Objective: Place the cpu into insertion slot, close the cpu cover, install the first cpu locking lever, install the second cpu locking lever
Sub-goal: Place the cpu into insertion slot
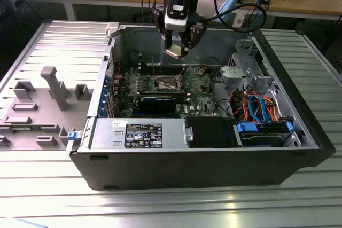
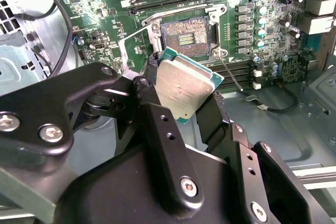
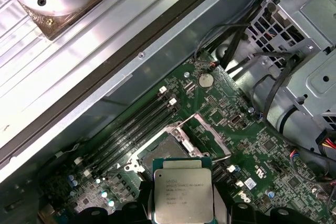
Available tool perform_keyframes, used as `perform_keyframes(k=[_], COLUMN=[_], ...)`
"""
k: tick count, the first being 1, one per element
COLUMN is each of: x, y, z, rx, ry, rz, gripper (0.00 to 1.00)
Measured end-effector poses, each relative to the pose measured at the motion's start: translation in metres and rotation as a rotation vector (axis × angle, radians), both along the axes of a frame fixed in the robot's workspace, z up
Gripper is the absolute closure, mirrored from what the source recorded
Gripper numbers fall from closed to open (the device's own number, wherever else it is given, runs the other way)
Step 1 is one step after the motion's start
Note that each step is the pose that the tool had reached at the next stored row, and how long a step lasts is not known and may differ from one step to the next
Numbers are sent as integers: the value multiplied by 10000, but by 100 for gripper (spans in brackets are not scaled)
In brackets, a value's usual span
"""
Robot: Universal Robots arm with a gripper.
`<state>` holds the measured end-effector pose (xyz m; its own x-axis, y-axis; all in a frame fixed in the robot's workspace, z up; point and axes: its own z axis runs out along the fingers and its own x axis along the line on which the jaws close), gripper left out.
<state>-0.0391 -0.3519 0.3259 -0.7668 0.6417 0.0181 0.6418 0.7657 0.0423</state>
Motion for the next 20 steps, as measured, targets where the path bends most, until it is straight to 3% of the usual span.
perform_keyframes(k=[9,20], x=[0,0], y=[0,0], z=[0,-2], rx=[0,0], ry=[-1,0], rz=[-194,-711], gripper=[45,45])
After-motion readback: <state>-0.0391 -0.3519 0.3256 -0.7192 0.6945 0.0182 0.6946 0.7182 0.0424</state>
